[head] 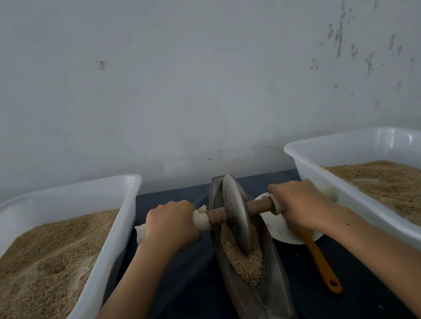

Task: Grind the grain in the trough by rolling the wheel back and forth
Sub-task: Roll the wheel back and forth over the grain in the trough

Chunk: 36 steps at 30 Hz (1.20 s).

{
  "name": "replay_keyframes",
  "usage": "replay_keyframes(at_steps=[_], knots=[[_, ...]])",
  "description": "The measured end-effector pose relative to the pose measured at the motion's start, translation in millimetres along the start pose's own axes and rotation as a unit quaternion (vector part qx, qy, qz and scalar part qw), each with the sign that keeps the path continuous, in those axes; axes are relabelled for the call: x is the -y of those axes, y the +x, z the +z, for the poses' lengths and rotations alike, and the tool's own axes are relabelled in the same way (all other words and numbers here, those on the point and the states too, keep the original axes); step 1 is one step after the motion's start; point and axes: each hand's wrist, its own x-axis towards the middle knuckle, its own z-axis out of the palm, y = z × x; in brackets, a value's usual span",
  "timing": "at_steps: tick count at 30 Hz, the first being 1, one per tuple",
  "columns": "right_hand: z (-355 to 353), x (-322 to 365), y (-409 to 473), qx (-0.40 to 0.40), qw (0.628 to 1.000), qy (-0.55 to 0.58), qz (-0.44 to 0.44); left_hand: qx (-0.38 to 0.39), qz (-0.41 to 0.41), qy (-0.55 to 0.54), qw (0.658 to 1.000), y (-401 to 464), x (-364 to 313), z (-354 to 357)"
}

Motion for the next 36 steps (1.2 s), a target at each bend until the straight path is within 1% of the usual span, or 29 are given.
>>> replay_keyframes(at_steps=[3,6,9,11,13,15,18,21,26,28,30,32,36], knots=[[6,-1,1,-0.043,0.999,-0.006,0.000,-0.040,0.002,0.001,0.999,0,-1,2],[6,-1,1,-0.048,0.999,-0.009,-0.006,-0.046,0.011,-0.008,0.999,0,2,5],[-1,2,-2,-0.026,0.999,-0.025,-0.015,0.012,0.020,-0.033,0.999,0,7,4],[-8,5,-3,0.007,0.999,-0.033,-0.014,0.059,0.021,-0.038,0.997,0,8,1],[-14,7,-4,0.044,0.999,-0.027,-0.009,0.080,0.020,-0.030,0.996,-1,7,-2],[-17,6,-4,0.069,0.998,-0.012,-0.009,0.080,0.022,-0.017,0.996,0,5,-4],[-16,3,-5,0.076,0.997,-0.001,-0.012,0.074,0.020,-0.013,0.997,1,4,-4],[-11,1,-3,0.051,0.999,-0.004,-0.011,0.057,0.016,-0.016,0.998,0,3,-3],[4,0,2,-0.033,0.999,-0.006,-0.003,-0.024,0.006,-0.007,1.000,0,1,2],[7,-1,3,-0.046,0.999,-0.005,0.002,-0.051,0.004,-0.002,0.999,0,-1,3],[7,-2,3,-0.041,0.999,0.001,0.003,-0.057,0.005,0.003,0.998,0,-2,4],[4,-1,2,-0.026,1.000,0.004,0.001,-0.039,0.005,0.005,0.999,0,-1,3],[-8,2,-1,0.033,0.999,-0.013,-0.003,0.046,0.011,-0.003,0.999,0,3,0]])
